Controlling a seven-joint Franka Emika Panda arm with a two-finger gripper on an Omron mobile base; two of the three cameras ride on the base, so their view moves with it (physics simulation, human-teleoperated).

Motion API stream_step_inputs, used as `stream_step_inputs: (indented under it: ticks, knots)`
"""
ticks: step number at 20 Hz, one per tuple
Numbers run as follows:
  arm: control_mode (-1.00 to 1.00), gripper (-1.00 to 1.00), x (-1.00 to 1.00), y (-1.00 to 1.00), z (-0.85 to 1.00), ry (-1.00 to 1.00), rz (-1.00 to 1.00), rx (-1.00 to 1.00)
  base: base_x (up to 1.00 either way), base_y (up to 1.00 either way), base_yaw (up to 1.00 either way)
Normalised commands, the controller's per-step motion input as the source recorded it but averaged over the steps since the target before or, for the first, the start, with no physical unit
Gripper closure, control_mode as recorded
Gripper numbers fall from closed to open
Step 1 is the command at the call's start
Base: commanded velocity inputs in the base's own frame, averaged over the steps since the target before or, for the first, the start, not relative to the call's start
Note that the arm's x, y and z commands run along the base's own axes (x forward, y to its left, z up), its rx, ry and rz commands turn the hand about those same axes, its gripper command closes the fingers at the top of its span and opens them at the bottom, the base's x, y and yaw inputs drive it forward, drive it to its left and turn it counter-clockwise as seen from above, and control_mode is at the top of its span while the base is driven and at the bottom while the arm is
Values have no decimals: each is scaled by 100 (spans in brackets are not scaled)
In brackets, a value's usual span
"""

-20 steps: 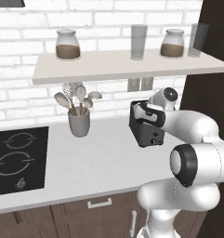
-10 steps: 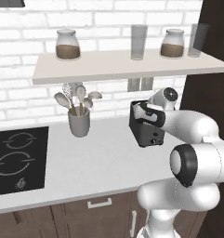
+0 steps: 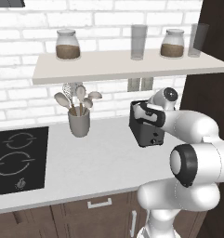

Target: Start the toaster. Once the lever pops up, take the bread to the plate on the dining counter.

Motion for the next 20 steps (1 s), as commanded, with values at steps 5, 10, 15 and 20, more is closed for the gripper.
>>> stream_step_inputs:
  ticks: [5, 10, 15, 20]
  knots:
    - [-100, -100, 0, 0, 0, 0, 0, 0, 0, 0, 0]
    - [-100, -100, 0, 0, 0, 0, 0, 0, 0, 0, 0]
    - [-100, -100, 0, 0, 0, 0, 0, 0, 0, 0, 0]
    - [-100, -100, 0, 0, 0, 0, 0, 0, 0, 0, 0]
